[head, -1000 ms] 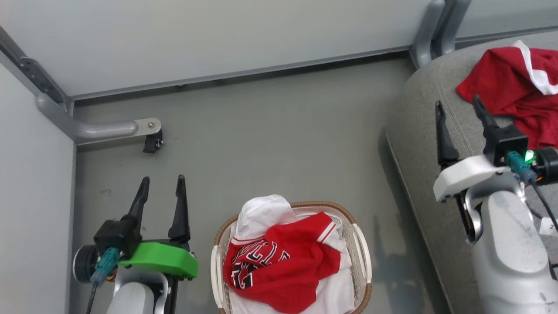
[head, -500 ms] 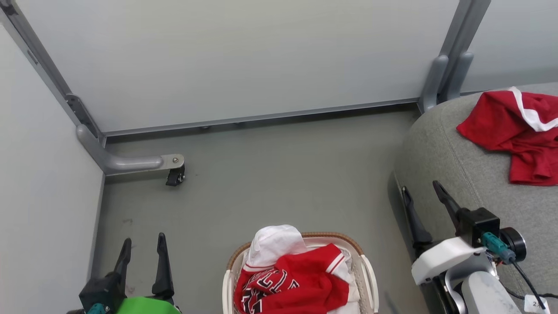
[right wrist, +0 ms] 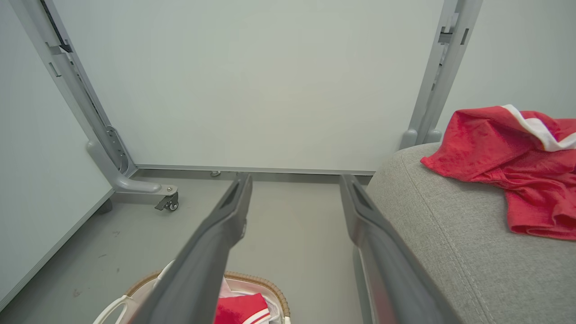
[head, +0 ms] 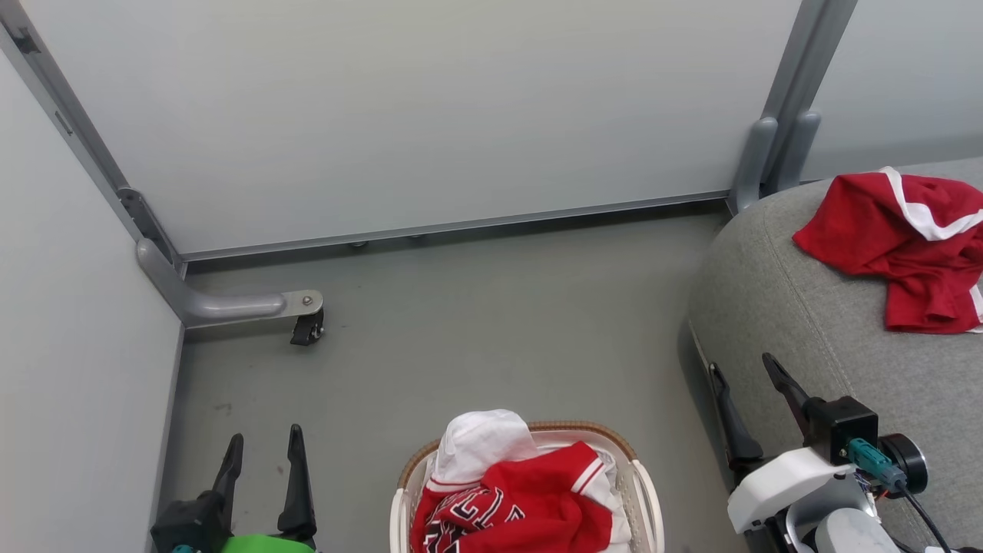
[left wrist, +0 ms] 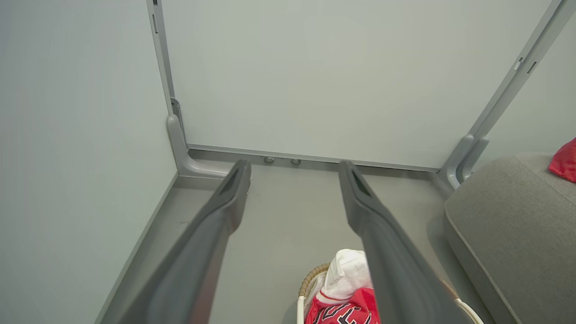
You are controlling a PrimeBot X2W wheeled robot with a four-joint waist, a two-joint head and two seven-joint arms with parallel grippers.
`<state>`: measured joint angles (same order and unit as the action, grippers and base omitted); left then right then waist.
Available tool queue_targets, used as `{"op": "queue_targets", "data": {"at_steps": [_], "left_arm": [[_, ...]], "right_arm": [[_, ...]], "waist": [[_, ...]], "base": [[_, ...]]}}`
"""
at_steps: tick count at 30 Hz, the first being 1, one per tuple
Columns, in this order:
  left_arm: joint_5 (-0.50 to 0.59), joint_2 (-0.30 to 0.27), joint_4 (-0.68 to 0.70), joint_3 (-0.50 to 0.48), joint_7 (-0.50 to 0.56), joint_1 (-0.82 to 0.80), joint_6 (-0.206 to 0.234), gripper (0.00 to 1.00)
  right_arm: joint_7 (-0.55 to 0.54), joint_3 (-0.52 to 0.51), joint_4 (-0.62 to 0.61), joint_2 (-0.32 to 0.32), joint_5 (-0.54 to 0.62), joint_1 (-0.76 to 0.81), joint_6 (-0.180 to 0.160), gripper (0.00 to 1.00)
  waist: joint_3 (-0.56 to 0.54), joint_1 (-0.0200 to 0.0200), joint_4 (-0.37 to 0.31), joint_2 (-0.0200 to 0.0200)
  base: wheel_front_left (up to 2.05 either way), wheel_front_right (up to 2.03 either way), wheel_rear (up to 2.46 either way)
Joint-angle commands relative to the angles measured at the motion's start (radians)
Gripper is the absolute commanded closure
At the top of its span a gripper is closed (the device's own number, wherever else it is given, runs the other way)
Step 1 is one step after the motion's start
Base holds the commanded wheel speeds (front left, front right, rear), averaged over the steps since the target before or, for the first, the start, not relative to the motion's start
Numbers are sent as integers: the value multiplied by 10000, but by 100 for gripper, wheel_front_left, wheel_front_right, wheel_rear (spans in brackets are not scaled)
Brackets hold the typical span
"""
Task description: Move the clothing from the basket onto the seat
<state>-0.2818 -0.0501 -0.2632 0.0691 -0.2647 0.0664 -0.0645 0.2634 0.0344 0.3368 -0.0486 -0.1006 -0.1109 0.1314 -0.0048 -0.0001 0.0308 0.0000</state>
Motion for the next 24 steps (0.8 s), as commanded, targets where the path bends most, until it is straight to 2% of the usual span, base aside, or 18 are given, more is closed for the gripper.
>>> {"op": "queue_targets", "data": {"at_steps": [1,24], "left_arm": [[-25,-7,-9,20,6,40,29,0],[14,-6,-231,337,7,-181,-92,0]], "right_arm": [[20,-18,36,-37,-42,84,-14,0],[20,141,66,-35,23,-161,-14,0]], "waist": [[-9,1,4,0],[94,1,-31,0]], "base": [[0,0,0],[0,0,0]]}}
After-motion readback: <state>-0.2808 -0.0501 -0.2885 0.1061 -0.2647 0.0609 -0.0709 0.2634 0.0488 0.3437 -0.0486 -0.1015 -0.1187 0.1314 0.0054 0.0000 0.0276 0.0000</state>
